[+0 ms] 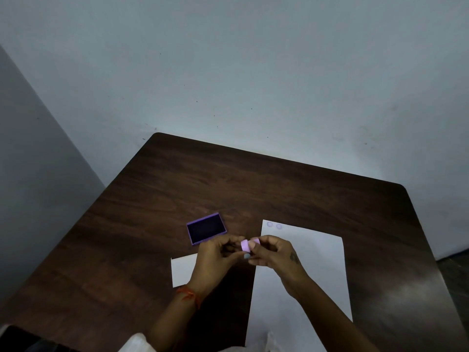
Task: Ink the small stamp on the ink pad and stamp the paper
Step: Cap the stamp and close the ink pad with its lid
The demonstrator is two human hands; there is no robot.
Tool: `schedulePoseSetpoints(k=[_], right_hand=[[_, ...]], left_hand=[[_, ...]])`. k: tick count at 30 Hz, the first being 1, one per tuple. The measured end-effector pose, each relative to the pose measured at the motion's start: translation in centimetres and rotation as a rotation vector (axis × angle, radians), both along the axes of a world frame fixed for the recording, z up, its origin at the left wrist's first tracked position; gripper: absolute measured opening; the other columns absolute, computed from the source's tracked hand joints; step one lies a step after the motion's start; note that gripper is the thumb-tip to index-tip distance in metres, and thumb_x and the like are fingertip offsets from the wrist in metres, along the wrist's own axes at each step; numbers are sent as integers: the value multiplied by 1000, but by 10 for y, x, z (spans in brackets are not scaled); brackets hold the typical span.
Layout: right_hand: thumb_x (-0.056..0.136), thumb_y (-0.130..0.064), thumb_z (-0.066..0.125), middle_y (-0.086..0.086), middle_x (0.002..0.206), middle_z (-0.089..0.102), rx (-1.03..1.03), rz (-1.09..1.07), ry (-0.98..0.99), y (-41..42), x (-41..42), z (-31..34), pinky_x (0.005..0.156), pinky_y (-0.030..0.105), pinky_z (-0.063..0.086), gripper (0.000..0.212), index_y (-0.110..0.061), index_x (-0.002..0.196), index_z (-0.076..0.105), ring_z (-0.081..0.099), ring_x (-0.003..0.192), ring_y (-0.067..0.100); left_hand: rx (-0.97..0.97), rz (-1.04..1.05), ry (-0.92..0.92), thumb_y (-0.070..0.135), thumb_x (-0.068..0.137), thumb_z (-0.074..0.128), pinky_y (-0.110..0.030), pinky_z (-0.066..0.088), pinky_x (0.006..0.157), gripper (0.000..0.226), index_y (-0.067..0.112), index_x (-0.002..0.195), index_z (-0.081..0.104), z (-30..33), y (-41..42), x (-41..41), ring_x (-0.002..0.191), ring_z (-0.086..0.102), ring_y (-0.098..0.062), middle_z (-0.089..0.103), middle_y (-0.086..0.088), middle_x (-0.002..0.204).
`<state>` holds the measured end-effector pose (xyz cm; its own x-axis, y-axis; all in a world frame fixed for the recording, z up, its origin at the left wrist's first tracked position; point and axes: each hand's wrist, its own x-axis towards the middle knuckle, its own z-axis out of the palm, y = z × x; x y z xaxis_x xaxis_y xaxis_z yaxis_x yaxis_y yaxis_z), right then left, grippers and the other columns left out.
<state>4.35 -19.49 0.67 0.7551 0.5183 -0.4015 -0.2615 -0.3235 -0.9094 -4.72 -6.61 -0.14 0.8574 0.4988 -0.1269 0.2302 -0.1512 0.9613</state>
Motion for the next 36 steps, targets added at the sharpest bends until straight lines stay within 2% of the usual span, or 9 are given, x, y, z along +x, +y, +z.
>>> schedulePoseSetpoints(k=[6, 9, 11, 15, 17, 21, 27, 31, 36], right_hand=[[77, -29, 74, 2, 95, 71, -112, 48, -135, 9, -1, -5, 79, 26, 57, 20, -22, 92, 65, 67, 88, 18], [78, -30, 72, -12, 81, 64, -192, 39, -331, 16, 3, -12, 68, 9, 47, 14, -22, 89, 66, 61, 77, 7], [80, -25, 70, -10, 79, 65, -216, 42, -479, 21, 5, -21, 66, 6, 43, 13, -16, 89, 70, 59, 73, 4], [87, -23, 58, 8, 79, 72, -288, 34, -544, 31, 7, -41, 65, 16, 47, 19, -10, 79, 70, 57, 67, 10], [87, -25, 59, 9, 85, 72, -329, 61, -559, 34, 7, -49, 66, 11, 43, 20, -9, 83, 70, 56, 69, 9], [87, -28, 60, 10, 91, 72, -356, 81, -590, 37, 7, -55, 76, 21, 51, 22, -8, 88, 69, 57, 74, 10], [81, -41, 65, 4, 117, 67, -386, 6, -695, 36, 0, -33, 89, 31, 51, 42, -16, 114, 62, 62, 105, 20], [78, -49, 65, 1, 125, 62, -256, -116, -700, 48, -16, -12, 82, 25, 50, 51, -23, 121, 57, 59, 108, 15], [80, -56, 58, 1, 138, 49, -252, 57, -586, 66, -43, -19, 86, 21, 40, 61, -26, 131, 45, 47, 119, 13]], left_hand=[[105, -2, 0, 11, 74, 75, -3, 49, 73, 35, 38, 95, 66, -5, -1, 0, 85, 65, 4, 69, 19, 93], [125, 33, 53, 11, 72, 77, 0, 46, 71, 45, 24, 113, 62, -10, 4, -1, 89, 61, 4, 63, 15, 103], [142, 39, 88, 11, 72, 77, 0, 45, 67, 49, 21, 116, 60, -14, 7, -3, 87, 61, 3, 64, 10, 105], [158, 45, 157, 13, 73, 76, -6, 46, 65, 51, 24, 119, 57, -19, 12, -8, 86, 61, 0, 66, 1, 108], [160, 50, 170, 14, 73, 76, -5, 45, 64, 52, 25, 120, 56, -20, 13, -9, 85, 60, 1, 66, 1, 109], [163, 63, 170, 15, 73, 76, -6, 45, 67, 51, 25, 119, 57, -23, 14, -11, 86, 61, 0, 65, 0, 113], [173, 139, 106, 19, 72, 76, -6, 43, 63, 47, 37, 111, 56, -16, 23, -16, 87, 56, 6, 58, 11, 113], [253, 359, 38, 23, 76, 72, -13, 41, 76, 46, 36, 116, 53, -8, 38, -29, 100, 54, -2, 55, 10, 118], [287, 571, 220, 26, 77, 72, -42, 45, 97, 71, 28, 137, 35, -12, 52, -53, 129, 42, -23, 40, -4, 144]])
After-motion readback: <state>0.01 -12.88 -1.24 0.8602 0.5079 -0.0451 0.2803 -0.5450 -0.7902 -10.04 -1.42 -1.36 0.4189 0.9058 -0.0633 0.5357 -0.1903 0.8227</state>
